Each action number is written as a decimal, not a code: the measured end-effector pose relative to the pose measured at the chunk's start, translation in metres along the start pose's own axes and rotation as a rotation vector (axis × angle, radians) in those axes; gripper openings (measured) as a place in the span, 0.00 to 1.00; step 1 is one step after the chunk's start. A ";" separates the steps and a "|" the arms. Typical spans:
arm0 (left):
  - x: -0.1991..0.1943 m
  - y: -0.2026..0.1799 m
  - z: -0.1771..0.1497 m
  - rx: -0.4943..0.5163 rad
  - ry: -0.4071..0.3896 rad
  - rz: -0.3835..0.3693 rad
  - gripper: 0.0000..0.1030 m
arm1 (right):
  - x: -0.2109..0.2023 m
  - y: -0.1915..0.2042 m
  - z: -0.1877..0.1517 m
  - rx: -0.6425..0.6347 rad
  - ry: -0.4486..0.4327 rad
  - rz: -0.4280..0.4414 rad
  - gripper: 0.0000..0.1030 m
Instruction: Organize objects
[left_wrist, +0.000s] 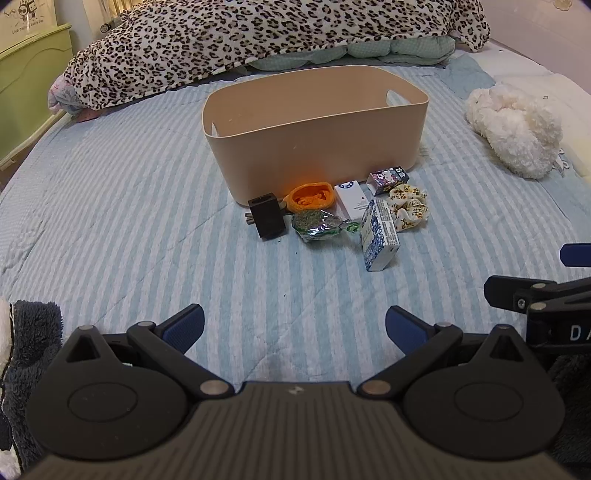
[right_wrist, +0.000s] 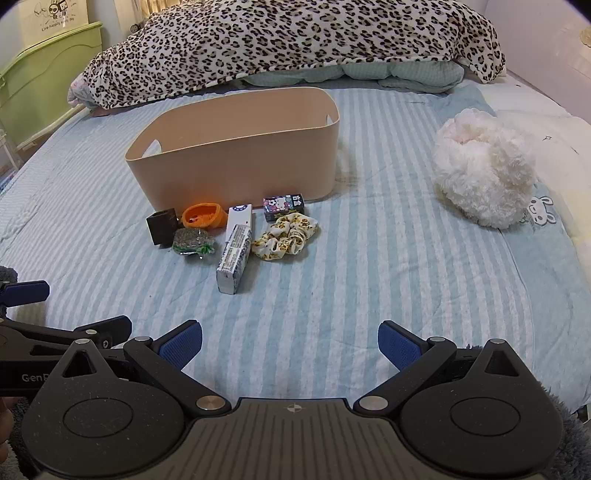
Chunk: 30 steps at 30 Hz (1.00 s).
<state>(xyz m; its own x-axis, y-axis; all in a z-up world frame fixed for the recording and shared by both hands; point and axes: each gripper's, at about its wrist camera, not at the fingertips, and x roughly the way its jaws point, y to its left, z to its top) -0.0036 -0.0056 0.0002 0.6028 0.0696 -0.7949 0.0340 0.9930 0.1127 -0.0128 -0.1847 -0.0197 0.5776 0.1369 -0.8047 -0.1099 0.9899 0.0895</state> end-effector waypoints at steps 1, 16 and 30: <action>0.000 0.000 0.000 0.000 0.000 0.000 1.00 | 0.000 0.001 0.000 -0.001 0.001 -0.001 1.00; -0.001 0.000 0.001 0.005 0.001 -0.002 1.00 | 0.002 0.003 0.000 -0.008 0.007 -0.002 1.00; 0.000 0.001 0.003 0.011 -0.001 -0.010 1.00 | 0.005 0.003 0.004 -0.004 0.010 -0.005 1.00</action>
<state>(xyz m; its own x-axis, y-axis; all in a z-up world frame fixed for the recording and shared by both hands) -0.0010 -0.0046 0.0018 0.6035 0.0595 -0.7951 0.0490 0.9926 0.1114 -0.0070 -0.1804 -0.0207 0.5704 0.1319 -0.8107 -0.1107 0.9904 0.0832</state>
